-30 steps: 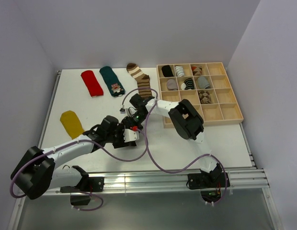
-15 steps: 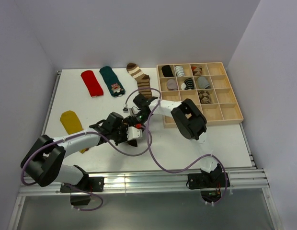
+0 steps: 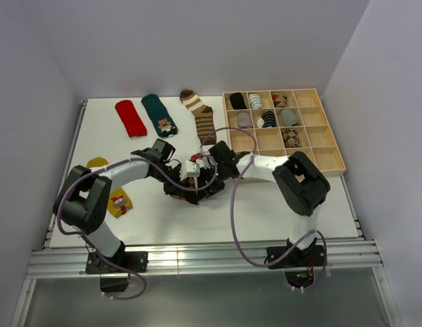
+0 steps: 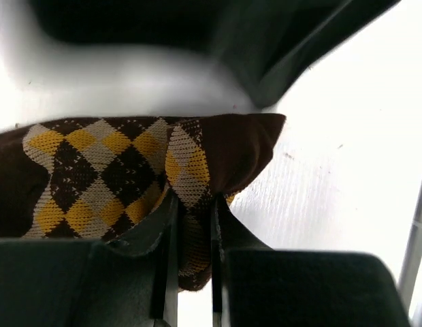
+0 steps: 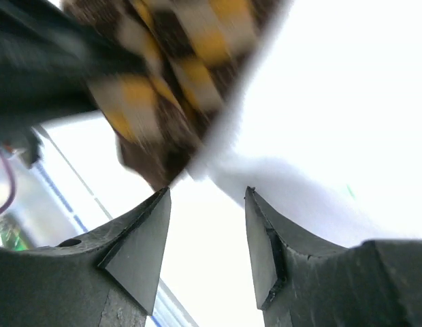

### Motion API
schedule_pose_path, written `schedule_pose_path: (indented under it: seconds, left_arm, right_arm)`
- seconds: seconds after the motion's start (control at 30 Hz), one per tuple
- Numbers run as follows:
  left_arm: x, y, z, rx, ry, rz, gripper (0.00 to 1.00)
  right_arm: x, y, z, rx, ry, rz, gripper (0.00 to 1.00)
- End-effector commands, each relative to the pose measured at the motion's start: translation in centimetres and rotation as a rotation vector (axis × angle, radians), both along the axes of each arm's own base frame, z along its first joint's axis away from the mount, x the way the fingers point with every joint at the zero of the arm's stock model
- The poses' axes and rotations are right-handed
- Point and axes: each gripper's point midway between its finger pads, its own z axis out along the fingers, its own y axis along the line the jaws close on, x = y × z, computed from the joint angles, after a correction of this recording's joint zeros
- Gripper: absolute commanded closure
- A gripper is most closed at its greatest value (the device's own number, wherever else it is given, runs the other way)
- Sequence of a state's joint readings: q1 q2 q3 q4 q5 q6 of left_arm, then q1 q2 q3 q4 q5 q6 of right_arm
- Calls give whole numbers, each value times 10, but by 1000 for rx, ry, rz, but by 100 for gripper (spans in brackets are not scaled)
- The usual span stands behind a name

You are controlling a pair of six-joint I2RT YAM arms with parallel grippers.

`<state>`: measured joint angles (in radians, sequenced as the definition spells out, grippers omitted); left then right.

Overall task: Roll the socks
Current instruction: Roll the sock at the center of the board.

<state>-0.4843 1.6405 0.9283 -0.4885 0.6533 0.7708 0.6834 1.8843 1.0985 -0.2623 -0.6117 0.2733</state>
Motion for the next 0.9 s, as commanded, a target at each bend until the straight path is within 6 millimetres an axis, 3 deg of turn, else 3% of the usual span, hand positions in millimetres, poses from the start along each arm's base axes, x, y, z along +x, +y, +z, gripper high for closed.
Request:
schedule_pose_path:
  seconds: [0.0, 0.07, 0.13, 0.17, 0.2, 0.23, 0.27, 0.3, 0.33, 0.4, 0.43, 0.5, 0.63, 0.73, 0.77, 0.87]
  left_arm:
    - [-15, 17, -10, 43, 143, -20, 99]
    - [-16, 18, -8, 41, 185, -33, 100]
    - [-18, 19, -13, 32, 242, -48, 100]
    - [-20, 20, -8, 29, 281, -55, 100]
    - [-19, 23, -15, 32, 321, -51, 100]
    - [-17, 24, -15, 24, 329, -61, 100]
    - [-17, 23, -9, 12, 365, -64, 100]
    - [-18, 25, -16, 17, 415, -60, 100]
    - [-18, 23, -8, 1, 450, -82, 100]
    - [-21, 23, -12, 0, 535, -90, 100]
    - [-13, 20, -9, -13, 520, -110, 100]
    - [-19, 21, -11, -1, 603, -113, 100]
    - [-18, 21, -10, 7, 658, -140, 100]
    - [-20, 25, -17, 38, 686, -136, 100]
    - [-22, 26, -19, 46, 690, -139, 100]
    - [-25, 31, -24, 77, 708, -137, 100]
  right_arm:
    - [20, -23, 7, -48, -138, -156, 45]
    - [28, -25, 31, -2, -229, -205, 44]
    - [23, -35, 34, 4, -270, -230, 43]
    - [30, -35, 55, 56, -349, -256, 43]
    - [21, -44, 48, 39, -354, -259, 43]
    - [23, -44, 55, 69, -397, -266, 43]
    - [27, -44, 76, 123, -475, -279, 43]
    - [20, -45, 75, 123, -506, -258, 43]
    - [23, -45, 93, 150, -585, -273, 42]
    - [19, -46, 97, 137, -665, -255, 40]
    - [9, -37, 101, 144, -697, -221, 39]
    - [7, -31, 108, 142, -763, -206, 36]
    - [-10, -3, 101, 103, -791, -99, 35]
    - [-7, 13, 87, -7, -839, -47, 34]
    - [-13, 27, 93, -2, -863, -6, 34]
    - [-18, 40, 73, -75, -886, 63, 34]
